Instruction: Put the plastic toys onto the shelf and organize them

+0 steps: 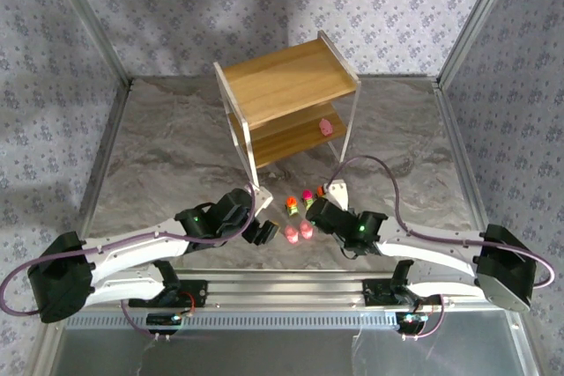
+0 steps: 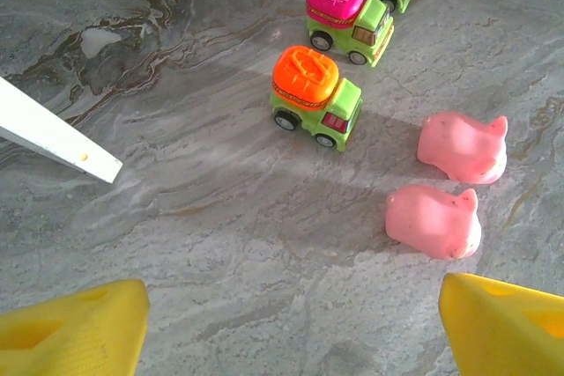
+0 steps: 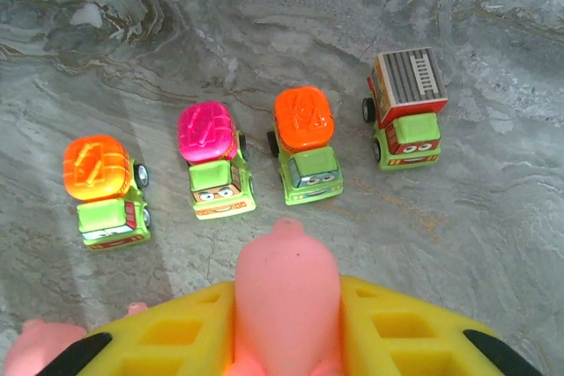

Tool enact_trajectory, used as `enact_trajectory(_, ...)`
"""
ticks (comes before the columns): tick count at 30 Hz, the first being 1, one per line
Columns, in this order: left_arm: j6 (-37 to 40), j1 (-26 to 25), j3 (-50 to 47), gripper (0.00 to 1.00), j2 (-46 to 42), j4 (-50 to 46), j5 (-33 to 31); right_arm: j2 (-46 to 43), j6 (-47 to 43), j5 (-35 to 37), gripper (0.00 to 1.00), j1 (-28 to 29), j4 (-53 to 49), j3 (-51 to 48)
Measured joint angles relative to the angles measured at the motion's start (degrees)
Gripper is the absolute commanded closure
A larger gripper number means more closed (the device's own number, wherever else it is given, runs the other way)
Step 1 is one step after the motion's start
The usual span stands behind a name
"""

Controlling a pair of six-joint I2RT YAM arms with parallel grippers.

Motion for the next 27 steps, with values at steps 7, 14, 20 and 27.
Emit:
enact_trajectory(7,0.0,0.0,0.0,0.14,-1.38,-0.26,-0.5,-0.66,-3.87,-0.07,0.69,-2.56,-0.81,2.8)
enact_trajectory(14,-0.02,0.0,0.0,0.14,-1.4,-0.28,-0.7,-0.66,-8.98,-0.9,0.69,-5.97,-0.7,6.05)
enact_trajectory(20,-0.02,0.0,0.0,0.14,-1.38,-0.26,-1.03,-0.5,-13.2,-2.84,0.69,-9.6,0.94,9.14)
enact_trajectory(27,-0.02,0.0,0.0,0.14,-1.36,-0.26,-1.07,1.31,-16.68,-4.92,0.69,-12.59,2.91,12.44)
